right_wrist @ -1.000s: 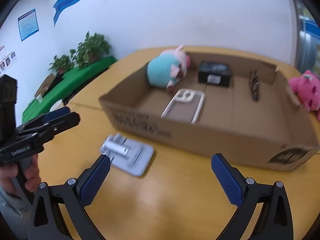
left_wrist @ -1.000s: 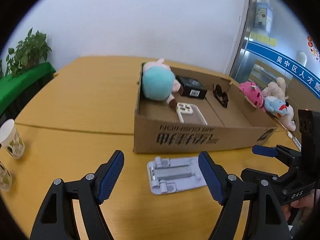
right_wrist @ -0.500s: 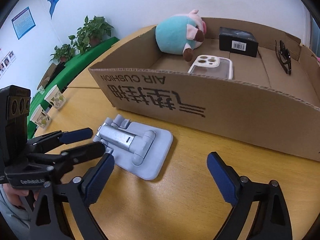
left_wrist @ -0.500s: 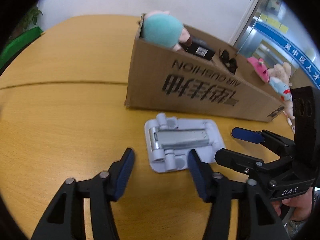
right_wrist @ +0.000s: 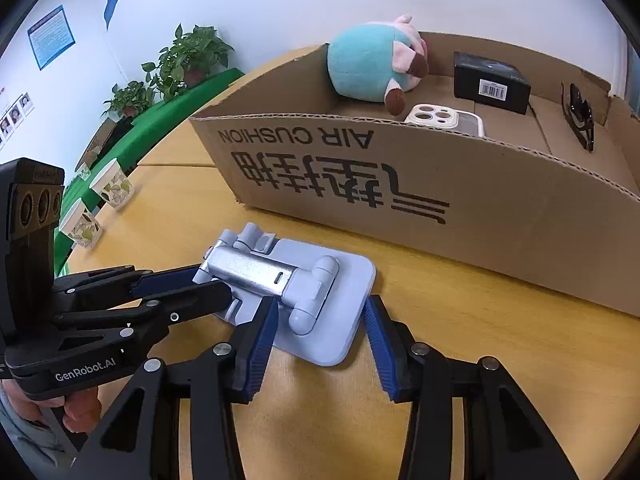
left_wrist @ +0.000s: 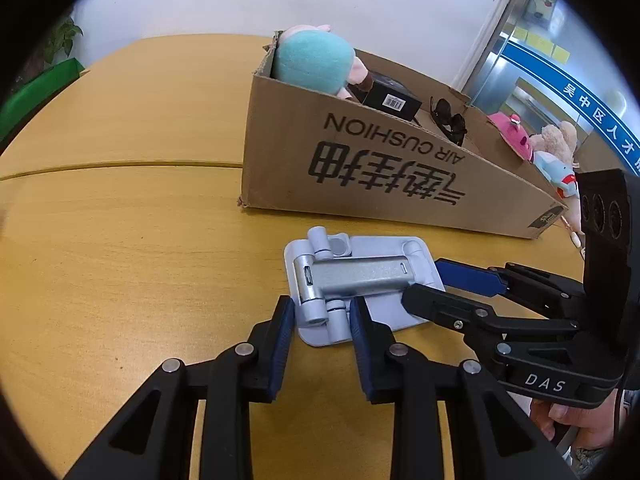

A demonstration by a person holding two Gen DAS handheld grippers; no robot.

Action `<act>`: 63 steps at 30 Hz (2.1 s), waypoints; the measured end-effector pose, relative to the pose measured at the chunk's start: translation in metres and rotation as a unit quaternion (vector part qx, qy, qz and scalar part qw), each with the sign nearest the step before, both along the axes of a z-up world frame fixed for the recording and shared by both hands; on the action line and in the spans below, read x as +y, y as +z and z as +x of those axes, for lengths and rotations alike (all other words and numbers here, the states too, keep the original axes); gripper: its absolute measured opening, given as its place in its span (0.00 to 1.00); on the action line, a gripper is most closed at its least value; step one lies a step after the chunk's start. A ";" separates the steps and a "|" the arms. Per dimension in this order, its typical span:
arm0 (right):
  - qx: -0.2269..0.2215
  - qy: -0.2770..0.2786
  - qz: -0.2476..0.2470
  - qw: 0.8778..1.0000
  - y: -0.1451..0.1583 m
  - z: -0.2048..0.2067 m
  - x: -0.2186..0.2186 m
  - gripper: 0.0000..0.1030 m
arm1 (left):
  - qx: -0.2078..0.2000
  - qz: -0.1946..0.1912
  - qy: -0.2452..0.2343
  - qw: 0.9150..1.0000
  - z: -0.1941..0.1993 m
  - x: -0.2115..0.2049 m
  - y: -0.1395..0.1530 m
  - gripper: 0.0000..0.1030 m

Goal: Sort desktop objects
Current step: 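Move both grippers to the white phone stand on the table, then close both grippers on the white phone stand and lift it, then lower the phone stand into the cardboard box and open both grippers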

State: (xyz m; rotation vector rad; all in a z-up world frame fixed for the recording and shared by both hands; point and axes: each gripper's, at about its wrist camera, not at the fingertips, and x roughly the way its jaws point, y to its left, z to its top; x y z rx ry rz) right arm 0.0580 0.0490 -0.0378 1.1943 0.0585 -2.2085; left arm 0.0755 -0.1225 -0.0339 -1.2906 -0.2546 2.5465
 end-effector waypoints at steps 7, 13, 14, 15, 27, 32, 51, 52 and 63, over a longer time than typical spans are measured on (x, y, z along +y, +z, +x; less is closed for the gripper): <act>0.039 -0.007 -0.026 0.999 0.028 0.018 0.014 0.40 | 0.063 -0.012 0.010 0.998 0.017 0.014 0.046 0.26; 0.098 -0.016 -0.062 0.993 0.089 0.017 0.036 0.40 | 0.153 -0.024 0.004 0.988 0.015 0.037 0.112 0.26; 0.111 -0.019 -0.068 0.991 0.102 0.014 0.041 0.40 | 0.167 -0.024 -0.002 0.986 0.013 0.043 0.122 0.26; 0.121 -0.024 -0.073 0.990 0.112 0.010 0.047 0.40 | 0.181 -0.025 -0.008 0.983 0.010 0.048 0.133 0.26; 0.174 -0.093 -0.072 0.978 0.178 -0.063 0.122 0.40 | 0.212 -0.014 -0.079 0.974 -0.078 0.135 0.179 0.25; 0.136 -0.110 -0.061 0.983 0.160 -0.097 0.148 0.40 | 0.166 -0.009 -0.088 0.982 -0.114 0.158 0.149 0.25; -0.111 -0.089 0.071 0.987 0.026 -0.190 0.158 0.43 | -0.106 -0.037 -0.066 0.991 -0.181 0.197 0.023 0.25; -0.117 -0.090 0.076 0.986 0.025 -0.192 0.158 0.43 | -0.119 -0.036 -0.068 0.990 -0.181 0.198 0.019 0.25; -0.006 -0.154 0.056 0.987 0.068 -0.157 0.176 1.00 | 0.055 -0.048 0.001 0.997 -0.138 0.156 0.082 0.64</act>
